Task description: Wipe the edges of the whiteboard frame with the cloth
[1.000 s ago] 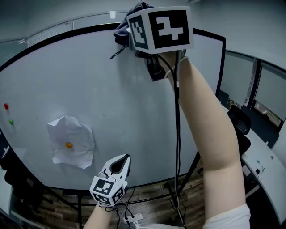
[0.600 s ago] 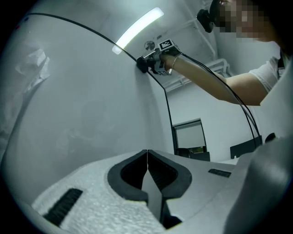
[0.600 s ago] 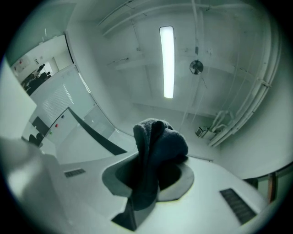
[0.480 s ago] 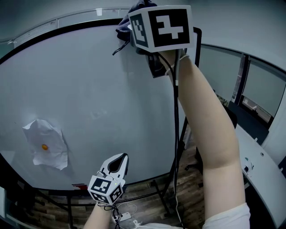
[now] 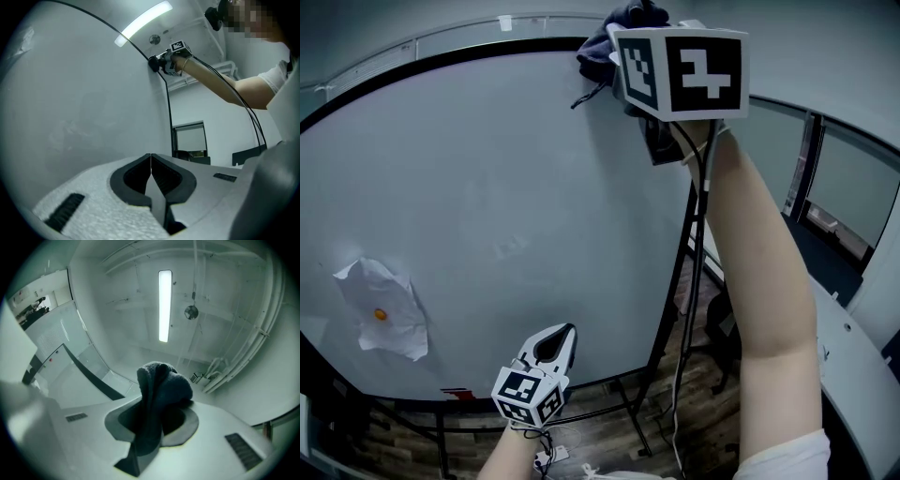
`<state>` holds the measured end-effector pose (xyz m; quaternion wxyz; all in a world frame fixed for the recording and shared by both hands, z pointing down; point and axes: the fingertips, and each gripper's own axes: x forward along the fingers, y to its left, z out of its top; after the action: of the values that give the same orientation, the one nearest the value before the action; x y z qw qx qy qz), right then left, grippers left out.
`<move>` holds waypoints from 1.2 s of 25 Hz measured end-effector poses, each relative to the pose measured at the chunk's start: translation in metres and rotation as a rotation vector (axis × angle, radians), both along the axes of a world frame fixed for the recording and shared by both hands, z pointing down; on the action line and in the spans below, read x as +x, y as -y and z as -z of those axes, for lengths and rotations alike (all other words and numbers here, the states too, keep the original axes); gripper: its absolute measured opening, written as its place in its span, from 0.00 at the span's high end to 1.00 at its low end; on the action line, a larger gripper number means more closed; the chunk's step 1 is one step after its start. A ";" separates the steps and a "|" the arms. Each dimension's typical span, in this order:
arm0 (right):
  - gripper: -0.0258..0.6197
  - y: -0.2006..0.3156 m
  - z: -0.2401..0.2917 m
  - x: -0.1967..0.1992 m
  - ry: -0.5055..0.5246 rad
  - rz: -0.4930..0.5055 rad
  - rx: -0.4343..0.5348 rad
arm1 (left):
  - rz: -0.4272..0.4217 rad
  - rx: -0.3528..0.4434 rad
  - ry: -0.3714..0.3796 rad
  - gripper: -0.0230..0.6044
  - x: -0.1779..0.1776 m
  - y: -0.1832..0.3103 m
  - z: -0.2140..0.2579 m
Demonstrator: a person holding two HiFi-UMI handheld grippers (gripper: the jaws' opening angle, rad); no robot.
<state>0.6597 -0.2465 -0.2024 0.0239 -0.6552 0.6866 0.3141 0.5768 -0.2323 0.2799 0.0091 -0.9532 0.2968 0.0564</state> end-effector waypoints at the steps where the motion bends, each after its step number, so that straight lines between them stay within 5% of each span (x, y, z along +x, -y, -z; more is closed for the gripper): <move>1: 0.85 -0.001 -0.001 0.008 0.005 -0.014 0.005 | -0.004 -0.001 -0.003 0.93 0.004 0.002 0.001; 10: 0.85 -0.022 -0.007 0.103 0.113 -0.124 0.006 | -0.101 -0.009 0.028 0.93 0.062 -0.024 -0.014; 14: 0.85 -0.020 -0.012 0.133 0.178 -0.099 -0.011 | -0.119 -0.035 0.040 0.93 0.076 -0.027 -0.027; 30: 0.85 -0.008 -0.043 0.157 0.238 -0.106 -0.058 | -0.144 -0.067 0.051 0.93 0.086 -0.029 -0.031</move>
<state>0.8165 -0.2380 -0.1595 0.0696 -0.7238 0.6520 0.2149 0.6624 -0.2036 0.3108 -0.0195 -0.9730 0.2288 0.0227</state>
